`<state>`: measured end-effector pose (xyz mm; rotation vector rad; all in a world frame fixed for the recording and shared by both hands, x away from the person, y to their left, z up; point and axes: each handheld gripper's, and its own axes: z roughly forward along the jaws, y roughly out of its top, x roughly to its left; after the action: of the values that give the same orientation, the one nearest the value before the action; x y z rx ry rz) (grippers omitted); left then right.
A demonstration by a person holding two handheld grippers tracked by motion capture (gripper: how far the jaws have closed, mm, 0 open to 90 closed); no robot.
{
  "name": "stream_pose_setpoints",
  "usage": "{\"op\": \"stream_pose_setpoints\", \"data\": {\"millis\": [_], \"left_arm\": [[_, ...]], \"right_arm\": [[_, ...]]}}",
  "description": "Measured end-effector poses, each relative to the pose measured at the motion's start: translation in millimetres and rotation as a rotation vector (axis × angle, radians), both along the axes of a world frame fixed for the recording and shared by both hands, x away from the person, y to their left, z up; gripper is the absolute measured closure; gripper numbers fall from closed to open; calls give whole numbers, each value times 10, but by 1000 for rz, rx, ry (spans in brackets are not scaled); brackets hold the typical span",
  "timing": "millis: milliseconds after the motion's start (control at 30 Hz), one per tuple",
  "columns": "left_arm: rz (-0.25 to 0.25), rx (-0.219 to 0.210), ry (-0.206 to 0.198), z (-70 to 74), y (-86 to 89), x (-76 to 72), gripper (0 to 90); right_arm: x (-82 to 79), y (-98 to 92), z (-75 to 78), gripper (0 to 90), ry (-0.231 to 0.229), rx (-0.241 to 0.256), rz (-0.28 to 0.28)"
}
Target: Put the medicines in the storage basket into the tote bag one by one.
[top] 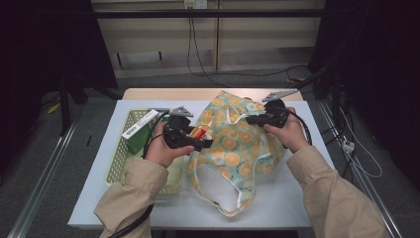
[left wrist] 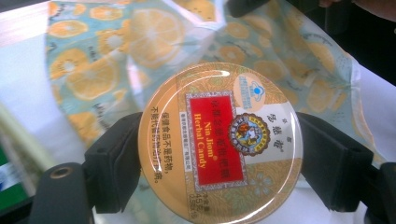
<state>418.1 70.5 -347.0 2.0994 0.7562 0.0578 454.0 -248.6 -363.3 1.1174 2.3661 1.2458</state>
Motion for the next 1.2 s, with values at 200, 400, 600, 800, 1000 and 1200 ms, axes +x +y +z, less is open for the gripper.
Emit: {"op": "stream_pose_setpoints", "data": {"millis": [200, 400, 600, 800, 1000, 1200], "left_arm": [[-30, -5, -5, -41, -193, 0, 208], [-55, 6, -12, -98, -376, 1, 208], [-64, 10, -3, -201, -494, 22, 207], [-80, 12, 2, -265, -597, 6, 207], [-111, 6, 1, -269, -726, -28, 207], [-115, 15, 10, -387, -854, 25, 207]], "right_arm": [[-5, -19, 11, 900, -4, 3, -5], [-13, -24, 7, 900, -2, 7, -6], [-26, -30, 20, 900, -2, 14, -2], [-32, -15, 11, 900, -6, 15, -2], [-32, -6, 9, 900, -5, 14, -2], [-49, -36, 13, 900, -5, 26, -13]]}}
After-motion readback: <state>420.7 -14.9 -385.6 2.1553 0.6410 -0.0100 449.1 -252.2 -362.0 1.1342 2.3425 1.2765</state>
